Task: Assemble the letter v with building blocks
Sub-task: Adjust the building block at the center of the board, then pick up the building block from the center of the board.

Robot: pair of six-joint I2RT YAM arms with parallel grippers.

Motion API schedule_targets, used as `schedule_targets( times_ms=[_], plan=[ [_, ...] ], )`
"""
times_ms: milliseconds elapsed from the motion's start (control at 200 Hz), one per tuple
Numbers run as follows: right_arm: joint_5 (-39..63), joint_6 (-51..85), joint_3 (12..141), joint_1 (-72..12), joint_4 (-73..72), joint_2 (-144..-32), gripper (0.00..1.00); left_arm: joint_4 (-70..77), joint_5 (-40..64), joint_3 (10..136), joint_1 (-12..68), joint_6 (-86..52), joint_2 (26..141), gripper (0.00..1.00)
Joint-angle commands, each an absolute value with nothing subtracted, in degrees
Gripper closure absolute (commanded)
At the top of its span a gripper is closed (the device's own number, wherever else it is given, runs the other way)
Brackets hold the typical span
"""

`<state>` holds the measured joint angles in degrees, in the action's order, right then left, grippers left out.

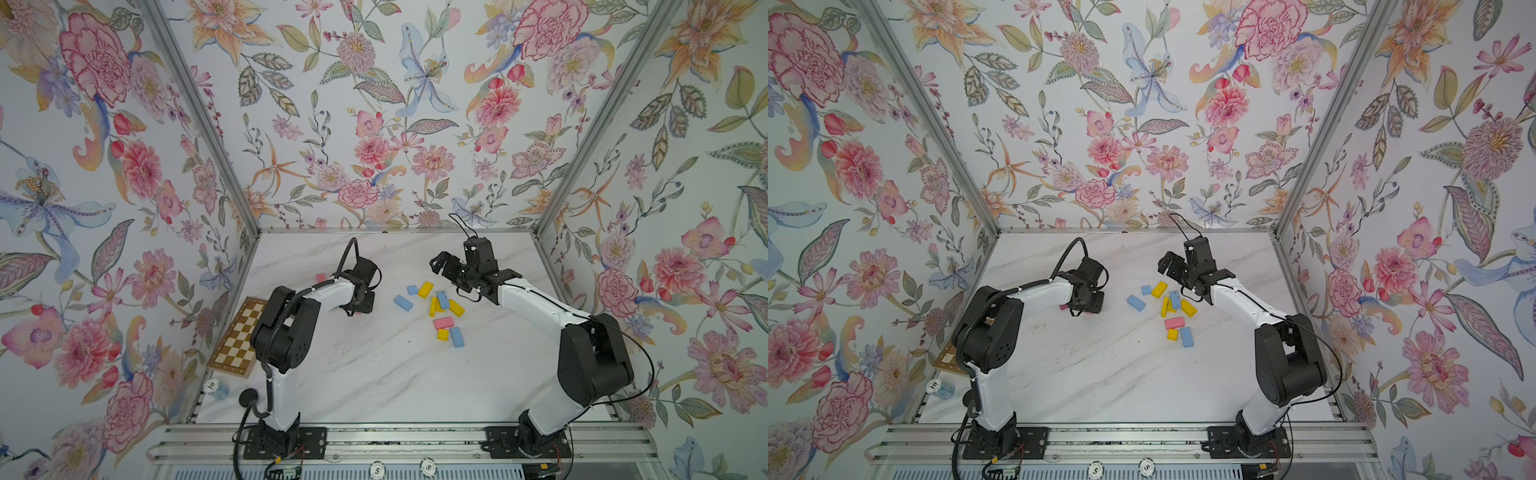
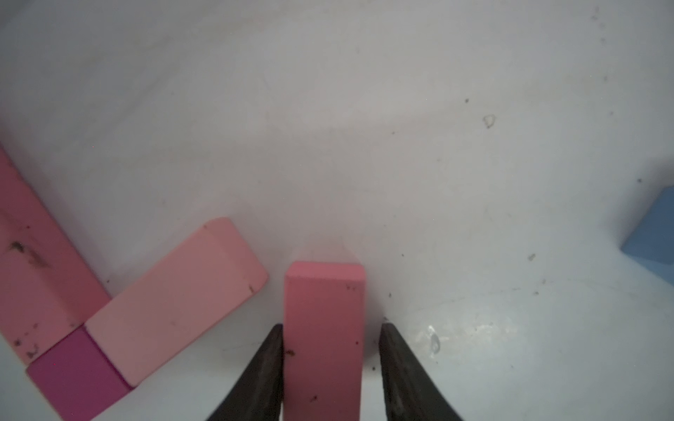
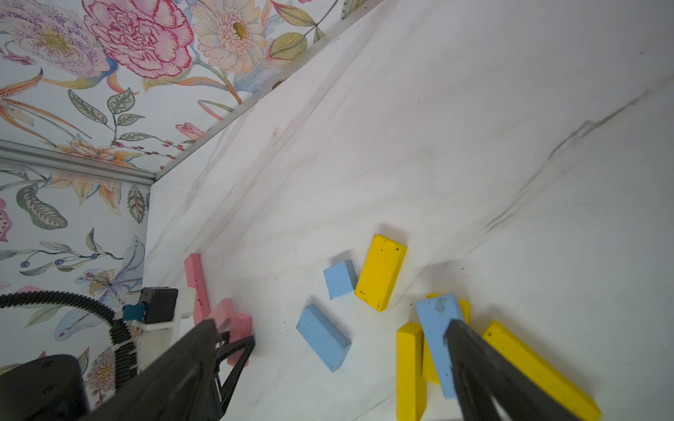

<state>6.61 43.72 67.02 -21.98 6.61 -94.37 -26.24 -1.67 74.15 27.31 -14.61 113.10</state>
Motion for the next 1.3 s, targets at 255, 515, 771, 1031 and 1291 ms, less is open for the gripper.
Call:
schedule_targets(
  times_ms=[255,515,771,1031,1291],
  plan=[
    [6.59,44.87,64.52,-21.01,4.57,-91.74,0.01,-30.3,4.51,78.22,32.66,-4.79,115.89,0.72],
    [7.11,44.71,62.81,-19.17,4.4,-89.9,0.01,-34.98,0.17,81.62,35.57,7.47,115.0,0.4],
    [7.42,44.85,61.14,-17.89,3.87,-88.26,0.01,-37.75,-1.51,87.61,35.44,11.52,119.79,0.37],
    [7.47,44.56,59.7,-17.19,3.74,-87.13,0.01,-40.12,-2.42,89.36,34.9,10.47,121.96,0.43],
    [7.61,45.36,59.59,-17.19,2.55,-87.79,0.01,-41.52,2.96,86.64,34.89,10.56,119.9,0.56]
  ],
)
